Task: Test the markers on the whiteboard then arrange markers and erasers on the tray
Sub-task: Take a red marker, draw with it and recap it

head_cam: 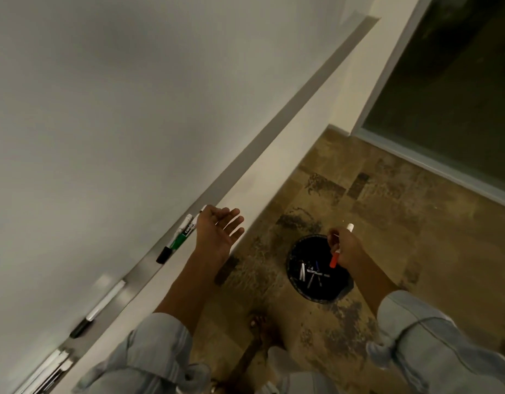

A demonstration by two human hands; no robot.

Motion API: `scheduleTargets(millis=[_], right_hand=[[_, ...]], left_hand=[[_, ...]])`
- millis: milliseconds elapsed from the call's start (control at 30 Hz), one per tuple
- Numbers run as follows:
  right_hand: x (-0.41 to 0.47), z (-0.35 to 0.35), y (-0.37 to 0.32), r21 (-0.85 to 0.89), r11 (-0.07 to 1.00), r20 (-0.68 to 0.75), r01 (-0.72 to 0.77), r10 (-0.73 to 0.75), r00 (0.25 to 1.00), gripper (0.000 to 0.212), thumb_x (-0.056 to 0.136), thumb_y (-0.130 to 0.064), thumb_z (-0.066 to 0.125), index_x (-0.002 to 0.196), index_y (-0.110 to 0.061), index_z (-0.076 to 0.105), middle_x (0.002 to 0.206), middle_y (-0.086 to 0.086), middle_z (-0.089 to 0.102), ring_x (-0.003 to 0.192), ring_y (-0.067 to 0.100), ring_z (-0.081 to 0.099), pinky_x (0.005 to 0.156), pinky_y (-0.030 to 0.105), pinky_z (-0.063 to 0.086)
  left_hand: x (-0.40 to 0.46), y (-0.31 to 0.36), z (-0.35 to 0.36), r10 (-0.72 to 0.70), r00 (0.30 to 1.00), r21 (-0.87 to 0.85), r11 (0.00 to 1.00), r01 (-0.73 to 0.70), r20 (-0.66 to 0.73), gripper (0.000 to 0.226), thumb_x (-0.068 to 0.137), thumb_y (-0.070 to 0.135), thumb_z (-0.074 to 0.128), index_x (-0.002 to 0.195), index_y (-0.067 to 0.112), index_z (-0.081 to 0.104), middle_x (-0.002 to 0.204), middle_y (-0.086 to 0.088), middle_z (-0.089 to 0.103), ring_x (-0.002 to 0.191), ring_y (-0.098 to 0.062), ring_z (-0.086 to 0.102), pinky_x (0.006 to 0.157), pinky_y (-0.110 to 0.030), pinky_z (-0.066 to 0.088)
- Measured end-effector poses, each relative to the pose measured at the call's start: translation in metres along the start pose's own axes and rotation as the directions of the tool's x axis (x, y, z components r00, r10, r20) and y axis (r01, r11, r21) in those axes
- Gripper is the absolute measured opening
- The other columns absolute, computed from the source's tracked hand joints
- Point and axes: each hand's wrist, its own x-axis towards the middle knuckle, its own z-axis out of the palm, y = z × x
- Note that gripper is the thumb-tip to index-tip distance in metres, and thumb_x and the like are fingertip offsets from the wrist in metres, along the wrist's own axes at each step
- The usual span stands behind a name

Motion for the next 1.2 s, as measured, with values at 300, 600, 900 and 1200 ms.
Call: scheduleTargets(millis=[300, 600, 900, 1200], right_hand=[[-0.173, 0.139, -0.046, 0.243, 0.962, 0.63, 0.121, -0.252, 0.735, 0.047, 0.092, -0.036, 0.038, 0.085, -0.003, 0.07, 0.065, 0.007, 0.059, 0.056, 0.016, 0.055, 0.054, 0.024, 0.045], [-0.329, 0.201, -0.028, 0.28, 0.813, 0.752, 0.511, -0.517, 0.41, 0.033, 0.099, -0.027, 0.051, 0.074, -0.015, 0.07, 0.057, 0.006, 0.058, 0.051, 0.015, 0.053, 0.057, 0.03, 0.043], [-0.423, 0.247, 0.048, 0.511, 0.633, 0.766, 0.581, -0.643, 0.027, 0.022, 0.073, -0.017, 0.066, 0.065, 0.002, 0.059, 0.06, 0.016, 0.062, 0.061, 0.026, 0.06, 0.057, 0.037, 0.047], [-0.523, 0.257, 0.087, 0.859, 0.09, 0.454, 0.504, -0.591, -0.667, 0.028, 0.089, -0.016, 0.059, 0.069, 0.003, 0.057, 0.069, -0.003, 0.063, 0.061, 0.005, 0.06, 0.055, 0.02, 0.048]], left_hand=[[-0.052, 0.045, 0.027, 0.332, 0.938, 0.376, 0.861, -0.343, 0.096, 0.016, 0.09, 0.022, 0.054, 0.092, 0.01, 0.065, 0.113, -0.014, 0.067, 0.109, -0.029, 0.059, 0.082, -0.039, 0.051], [-0.146, 0.108, -0.022, 0.641, 0.742, 0.063, 0.747, -0.662, 0.195, 0.021, 0.096, 0.015, 0.053, 0.109, 0.003, 0.064, 0.101, -0.014, 0.069, 0.098, -0.027, 0.066, 0.083, -0.039, 0.052], [-0.214, 0.129, -0.069, 0.745, 0.641, -0.299, 0.579, -0.759, -0.184, 0.04, 0.104, 0.036, 0.031, 0.089, 0.015, 0.062, 0.096, -0.012, 0.075, 0.082, -0.019, 0.071, 0.061, -0.025, 0.046], [-0.335, 0.173, -0.126, 0.786, 0.332, -0.286, 0.206, -0.936, -0.521, 0.037, 0.103, 0.033, 0.037, 0.074, 0.016, 0.053, 0.061, -0.001, 0.064, 0.055, -0.016, 0.065, 0.066, -0.031, 0.051]])
